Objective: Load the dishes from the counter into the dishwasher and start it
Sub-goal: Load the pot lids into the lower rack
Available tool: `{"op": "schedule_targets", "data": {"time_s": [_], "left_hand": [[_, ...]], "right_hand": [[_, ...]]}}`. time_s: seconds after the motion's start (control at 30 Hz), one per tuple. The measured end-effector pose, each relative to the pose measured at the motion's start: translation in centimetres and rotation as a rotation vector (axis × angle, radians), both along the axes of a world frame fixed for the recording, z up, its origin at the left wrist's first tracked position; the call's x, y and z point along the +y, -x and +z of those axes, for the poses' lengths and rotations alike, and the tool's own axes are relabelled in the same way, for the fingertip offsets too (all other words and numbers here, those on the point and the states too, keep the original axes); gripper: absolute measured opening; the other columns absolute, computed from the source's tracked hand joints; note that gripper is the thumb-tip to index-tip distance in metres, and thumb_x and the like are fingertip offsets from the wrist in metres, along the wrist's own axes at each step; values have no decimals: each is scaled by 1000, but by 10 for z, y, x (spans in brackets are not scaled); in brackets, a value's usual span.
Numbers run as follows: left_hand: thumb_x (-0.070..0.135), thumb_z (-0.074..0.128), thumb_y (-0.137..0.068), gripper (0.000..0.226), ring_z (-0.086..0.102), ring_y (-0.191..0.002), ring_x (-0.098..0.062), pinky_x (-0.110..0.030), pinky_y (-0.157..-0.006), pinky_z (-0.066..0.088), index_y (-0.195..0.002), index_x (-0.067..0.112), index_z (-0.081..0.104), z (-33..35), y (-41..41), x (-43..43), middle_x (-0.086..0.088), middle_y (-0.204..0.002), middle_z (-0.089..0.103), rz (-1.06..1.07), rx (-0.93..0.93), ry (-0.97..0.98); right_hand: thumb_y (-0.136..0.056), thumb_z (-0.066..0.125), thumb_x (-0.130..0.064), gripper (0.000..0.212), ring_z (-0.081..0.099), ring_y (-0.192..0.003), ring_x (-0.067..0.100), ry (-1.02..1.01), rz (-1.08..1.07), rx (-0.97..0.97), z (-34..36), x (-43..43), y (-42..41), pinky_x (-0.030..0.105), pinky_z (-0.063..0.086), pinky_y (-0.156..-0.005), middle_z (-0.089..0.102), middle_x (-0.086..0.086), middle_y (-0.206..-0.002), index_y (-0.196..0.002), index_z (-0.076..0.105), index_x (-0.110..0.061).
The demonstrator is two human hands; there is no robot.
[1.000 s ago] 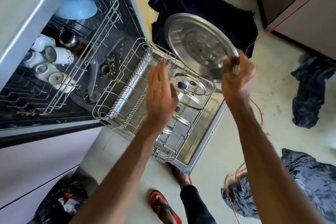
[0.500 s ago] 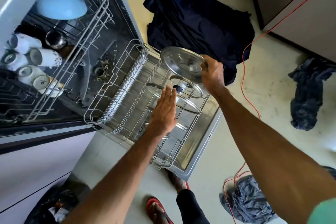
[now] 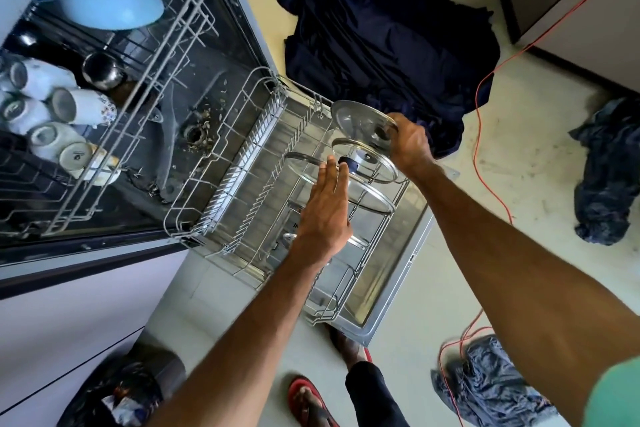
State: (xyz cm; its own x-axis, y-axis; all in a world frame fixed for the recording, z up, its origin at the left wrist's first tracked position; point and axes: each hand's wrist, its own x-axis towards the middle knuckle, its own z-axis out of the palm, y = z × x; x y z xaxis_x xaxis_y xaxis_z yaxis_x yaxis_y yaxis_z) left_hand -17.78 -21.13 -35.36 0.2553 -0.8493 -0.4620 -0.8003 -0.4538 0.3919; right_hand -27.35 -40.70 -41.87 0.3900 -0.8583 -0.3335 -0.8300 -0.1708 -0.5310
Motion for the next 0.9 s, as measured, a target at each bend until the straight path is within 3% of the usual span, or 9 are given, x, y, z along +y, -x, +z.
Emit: {"op": "schedule_targets", "data": {"time_s": [0.13, 0.23, 0.37, 0.43, 0.67, 0.8, 0.9], "left_hand": [[7, 68, -90, 107, -15, -154, -24, -37, -117, -5, -158, 13, -14, -3, 0, 4, -10, -165, -23, -4, -9, 26], [5, 70, -88, 109, -14, -154, -24, -40, -127, 7, -159, 13, -13, -6, -1, 4, -9, -165, -23, -11, 9, 34], [0, 68, -87, 109, -14, -154, -25, -39, -125, 23, -158, 13, -13, -6, 1, 4, -9, -165, -23, 4, 48, 49], [-1, 68, -86, 109, -15, -153, -25, -40, -124, 24, -158, 13, -13, -5, 0, 4, -9, -165, -23, 8, 57, 49], [4, 69, -88, 109, -15, -153, -26, -43, -126, 18, -158, 12, -14, -4, -1, 5, -11, -165, -23, -6, 38, 19], [4, 70, -87, 110, -13, -154, -26, -47, -126, 15, -158, 13, -13, -3, 1, 5, -10, -165, -22, 12, 24, 5], [5, 69, -87, 109, -11, -154, -26, -50, -126, 13, -159, 14, -13, 0, 3, 6, -9, -166, -21, 32, 15, -5]], "right_hand": [[-104, 40, -27, 30, 61, -106, 44, -59, 37, 123, -9, -3, -1, 47, 48, -86, 64, 21, -116, -128, 52, -13], [-105, 41, -27, 30, 58, -108, 42, -144, 76, 162, -5, -12, 5, 42, 42, -82, 58, 25, -119, -131, 46, -12], [-103, 41, -22, 36, 56, -97, 37, -240, 130, 261, 0, -24, 13, 42, 46, -80, 56, 24, -124, -139, 40, -22], [-103, 45, -22, 36, 59, -102, 40, -254, 141, 301, 2, -23, 19, 44, 49, -83, 55, 24, -126, -138, 44, -18], [-101, 53, -22, 37, 59, -117, 36, -124, 139, 140, 11, -16, 31, 44, 52, -96, 60, 17, -130, -138, 50, -16], [-102, 50, -14, 31, 63, -113, 34, -40, 177, 105, 24, -14, 34, 30, 45, -85, 64, 17, -124, -132, 54, -7], [-102, 52, -13, 37, 60, -120, 36, -31, 185, 77, 34, -11, 38, 34, 46, -94, 61, 21, -131, -139, 50, -4]]}}
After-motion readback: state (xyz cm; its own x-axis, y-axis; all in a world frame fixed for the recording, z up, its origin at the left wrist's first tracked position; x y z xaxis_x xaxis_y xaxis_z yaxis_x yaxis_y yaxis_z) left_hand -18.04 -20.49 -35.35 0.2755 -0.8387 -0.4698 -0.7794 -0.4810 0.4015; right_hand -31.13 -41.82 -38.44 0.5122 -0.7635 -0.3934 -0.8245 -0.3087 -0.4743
